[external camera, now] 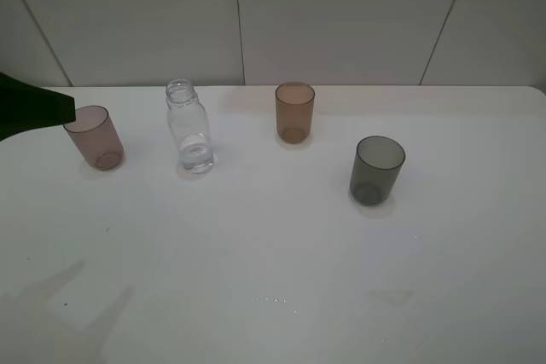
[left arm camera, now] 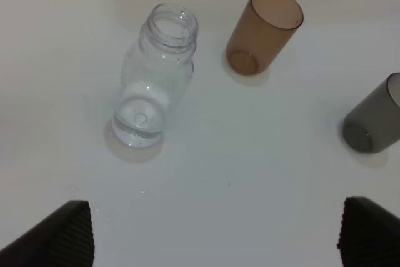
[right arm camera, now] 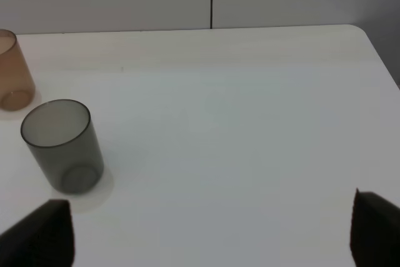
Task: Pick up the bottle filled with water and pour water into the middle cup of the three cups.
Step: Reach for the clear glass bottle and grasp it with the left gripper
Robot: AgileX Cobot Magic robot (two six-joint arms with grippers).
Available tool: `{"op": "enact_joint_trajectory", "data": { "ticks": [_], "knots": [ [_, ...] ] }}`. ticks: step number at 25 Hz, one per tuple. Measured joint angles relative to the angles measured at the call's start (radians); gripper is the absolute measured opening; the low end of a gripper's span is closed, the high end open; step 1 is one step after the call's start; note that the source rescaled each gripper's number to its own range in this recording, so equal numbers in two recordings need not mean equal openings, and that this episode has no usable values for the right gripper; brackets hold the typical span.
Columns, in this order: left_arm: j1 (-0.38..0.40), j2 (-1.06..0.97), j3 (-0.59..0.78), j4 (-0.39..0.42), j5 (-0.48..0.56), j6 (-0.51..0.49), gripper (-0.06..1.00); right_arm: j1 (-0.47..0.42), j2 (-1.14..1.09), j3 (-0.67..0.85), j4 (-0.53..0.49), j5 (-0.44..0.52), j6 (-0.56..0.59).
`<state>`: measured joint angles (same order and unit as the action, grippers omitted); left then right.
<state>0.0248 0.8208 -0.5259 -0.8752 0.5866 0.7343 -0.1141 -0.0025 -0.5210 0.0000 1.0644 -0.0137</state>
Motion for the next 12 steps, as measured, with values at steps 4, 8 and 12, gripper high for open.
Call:
{"op": "enact_joint_trajectory", "data": {
  "ticks": [4,8,12],
  "knots": [
    [0.000,0.061,0.000,-0.078,-0.008,0.112,1.00,0.000,0.000,0.000,0.000,0.000,0.000],
    [0.000,0.097,0.000,-0.130,-0.011,0.212,1.00,0.000,0.000,0.000,0.000,0.000,0.000],
    [0.000,0.108,0.000,-0.147,-0.033,0.264,1.00,0.000,0.000,0.000,0.000,0.000,0.000]
  ]
}}
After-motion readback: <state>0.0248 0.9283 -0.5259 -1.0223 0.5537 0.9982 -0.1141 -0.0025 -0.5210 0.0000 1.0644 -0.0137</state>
